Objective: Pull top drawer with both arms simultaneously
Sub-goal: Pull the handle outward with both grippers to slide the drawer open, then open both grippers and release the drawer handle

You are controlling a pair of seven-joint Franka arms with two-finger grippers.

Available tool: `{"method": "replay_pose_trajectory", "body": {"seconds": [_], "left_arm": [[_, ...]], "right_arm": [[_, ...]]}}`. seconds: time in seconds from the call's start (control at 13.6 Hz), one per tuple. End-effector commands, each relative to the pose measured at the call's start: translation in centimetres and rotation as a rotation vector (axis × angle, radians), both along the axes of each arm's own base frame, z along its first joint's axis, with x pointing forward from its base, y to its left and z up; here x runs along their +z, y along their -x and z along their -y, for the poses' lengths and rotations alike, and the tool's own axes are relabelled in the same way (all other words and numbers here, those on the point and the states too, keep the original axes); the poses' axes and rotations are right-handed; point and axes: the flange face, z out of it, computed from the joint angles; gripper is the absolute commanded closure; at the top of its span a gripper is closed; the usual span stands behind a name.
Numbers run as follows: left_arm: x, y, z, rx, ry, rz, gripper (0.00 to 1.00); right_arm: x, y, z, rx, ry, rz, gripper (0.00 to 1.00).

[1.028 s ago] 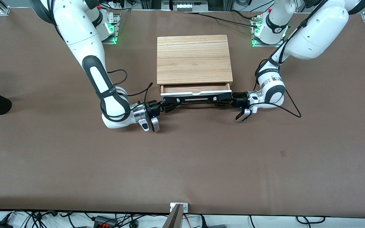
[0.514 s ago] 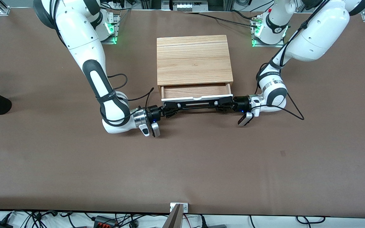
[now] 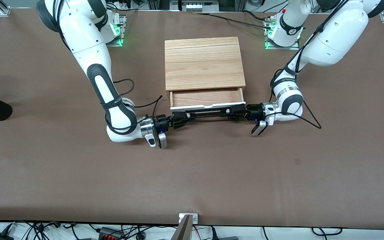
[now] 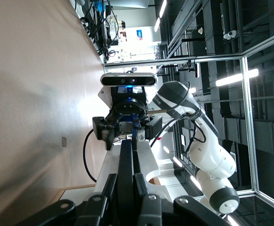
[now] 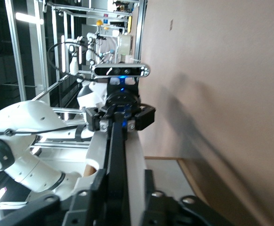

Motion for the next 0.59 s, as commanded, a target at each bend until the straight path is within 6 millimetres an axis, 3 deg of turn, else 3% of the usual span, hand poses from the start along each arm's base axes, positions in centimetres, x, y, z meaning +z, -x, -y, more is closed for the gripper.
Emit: {"method": "replay_pose_trajectory", "body": {"seconds": [0.0,0.07,0.15,0.22,0.37,0.51], "left_arm": [[-2.1,-1.5,-1.8,0.019,-0.092,0.074,0.80],[-2.0,-1.6,-1.9,0.021,-0.092,0.074,0.76],[-2.0,-1.6,-1.9,0.020,-0.091,0.068,0.52],[-2.0,-1.6,-1.9,0.021,-0.092,0.074,0.01],[-1.9,-1.7,-1.8,0.021,-0.093,0.069,0.00],[-1.4,-2.5,-1.8,0.023,-0.090,0.072,0.00]], "right_arm": [[-0.5,-0.9,0.2,-0.021,-0.012,0.022,0.00],[-0.3,-1.0,0.2,-0.022,-0.014,0.025,0.00],[-0.2,-1.0,0.2,-0.021,-0.014,0.027,0.00],[-0.1,-1.1,0.2,-0.022,-0.013,0.029,0.00],[0.7,-1.3,0.2,-0.022,-0.008,0.015,0.00],[2.8,-2.0,0.6,-0.031,0.006,-0.006,0.00]]}}
